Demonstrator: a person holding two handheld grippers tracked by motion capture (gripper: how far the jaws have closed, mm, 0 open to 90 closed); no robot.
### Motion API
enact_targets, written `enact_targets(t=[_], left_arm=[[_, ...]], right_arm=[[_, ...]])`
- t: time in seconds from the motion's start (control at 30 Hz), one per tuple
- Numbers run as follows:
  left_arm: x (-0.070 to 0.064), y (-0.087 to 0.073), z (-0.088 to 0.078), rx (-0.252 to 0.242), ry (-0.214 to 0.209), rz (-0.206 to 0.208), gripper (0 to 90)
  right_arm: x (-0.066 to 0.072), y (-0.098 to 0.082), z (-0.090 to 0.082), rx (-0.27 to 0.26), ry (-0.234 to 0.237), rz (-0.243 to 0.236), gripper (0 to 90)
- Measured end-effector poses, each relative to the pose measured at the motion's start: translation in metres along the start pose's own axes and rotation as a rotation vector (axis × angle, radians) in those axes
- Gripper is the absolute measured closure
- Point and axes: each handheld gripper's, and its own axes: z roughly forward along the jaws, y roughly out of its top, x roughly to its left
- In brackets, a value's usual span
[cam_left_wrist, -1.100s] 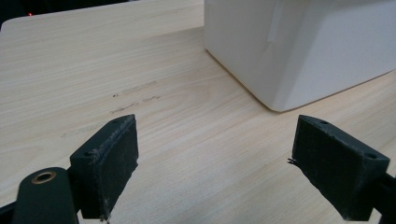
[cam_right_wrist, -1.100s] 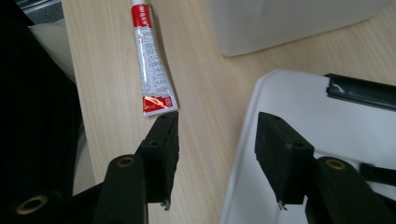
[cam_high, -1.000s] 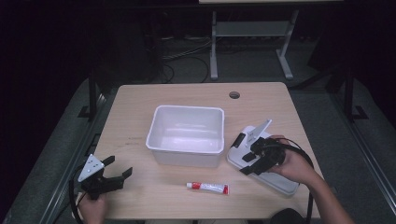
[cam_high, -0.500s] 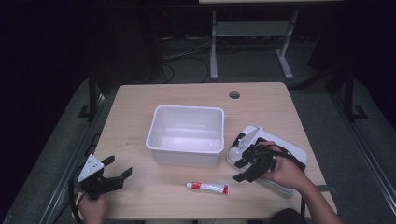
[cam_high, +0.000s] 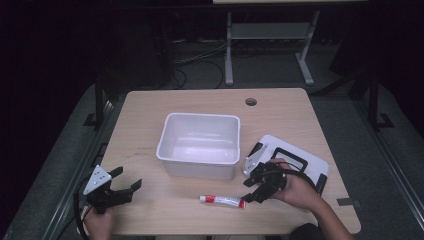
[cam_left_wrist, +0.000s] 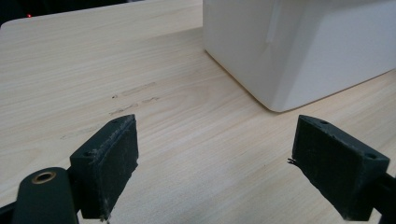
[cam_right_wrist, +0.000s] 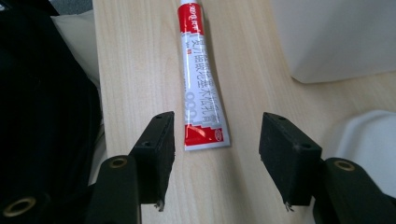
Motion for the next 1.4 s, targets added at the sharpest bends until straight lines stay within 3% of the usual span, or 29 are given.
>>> enact_targets(t=[0.67,1.2,1.4], left_arm=[[0.000,0.000,-0.001,-0.007,0.000,-0.002,13.7],[0.000,0.000,0.000,-0.006,0.000,-0.004,13.7],[0.001,0.000,-0.001,-0.007,0.001,-0.003,13.7]], right_arm=[[0.013,0.018,0.029,0.021,0.031,-0.063,43.7],[0.017,0.032,0.041,0.028,0.041,-0.090,44.3],[0.020,0.043,0.044,0.025,0.045,-0.122,45.2]])
